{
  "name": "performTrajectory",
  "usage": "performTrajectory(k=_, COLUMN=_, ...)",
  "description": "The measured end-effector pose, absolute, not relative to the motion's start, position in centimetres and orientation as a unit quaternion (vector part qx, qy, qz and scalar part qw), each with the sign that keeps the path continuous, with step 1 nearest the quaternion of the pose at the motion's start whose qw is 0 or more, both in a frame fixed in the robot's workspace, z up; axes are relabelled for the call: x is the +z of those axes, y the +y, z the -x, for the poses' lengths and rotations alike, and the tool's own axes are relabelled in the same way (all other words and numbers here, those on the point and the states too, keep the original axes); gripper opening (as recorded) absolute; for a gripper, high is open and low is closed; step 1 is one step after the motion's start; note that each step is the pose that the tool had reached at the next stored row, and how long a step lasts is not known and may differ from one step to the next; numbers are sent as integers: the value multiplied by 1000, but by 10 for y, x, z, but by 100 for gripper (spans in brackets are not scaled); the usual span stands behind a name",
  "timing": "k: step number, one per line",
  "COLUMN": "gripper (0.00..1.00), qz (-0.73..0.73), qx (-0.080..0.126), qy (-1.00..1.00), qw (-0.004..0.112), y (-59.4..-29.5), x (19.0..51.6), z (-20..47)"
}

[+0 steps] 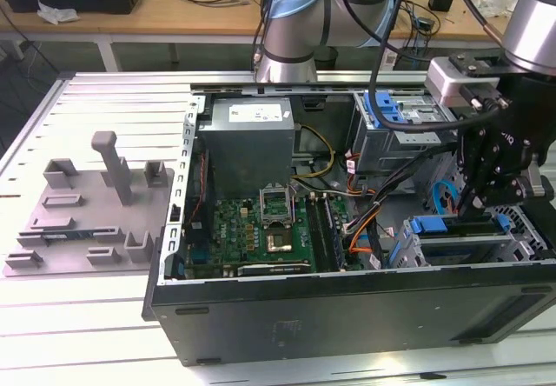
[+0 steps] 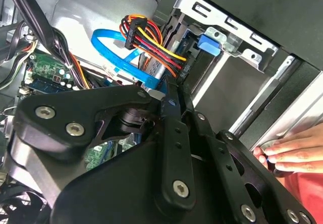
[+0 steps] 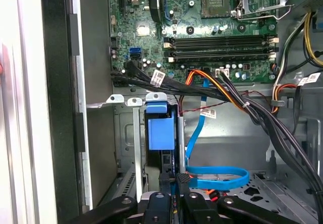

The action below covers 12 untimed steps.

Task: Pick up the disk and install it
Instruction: 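Insert the second disk wire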

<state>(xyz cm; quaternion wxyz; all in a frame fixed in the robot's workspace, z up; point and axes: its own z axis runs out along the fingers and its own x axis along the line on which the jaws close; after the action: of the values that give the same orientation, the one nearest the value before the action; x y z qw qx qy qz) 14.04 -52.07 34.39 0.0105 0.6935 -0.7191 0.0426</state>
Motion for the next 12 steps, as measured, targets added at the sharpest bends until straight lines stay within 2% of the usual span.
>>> performTrajectory(k=12, gripper=16, qz=-693, qx=43, qy=-719, qw=11, y=-521, x=338, z=-140)
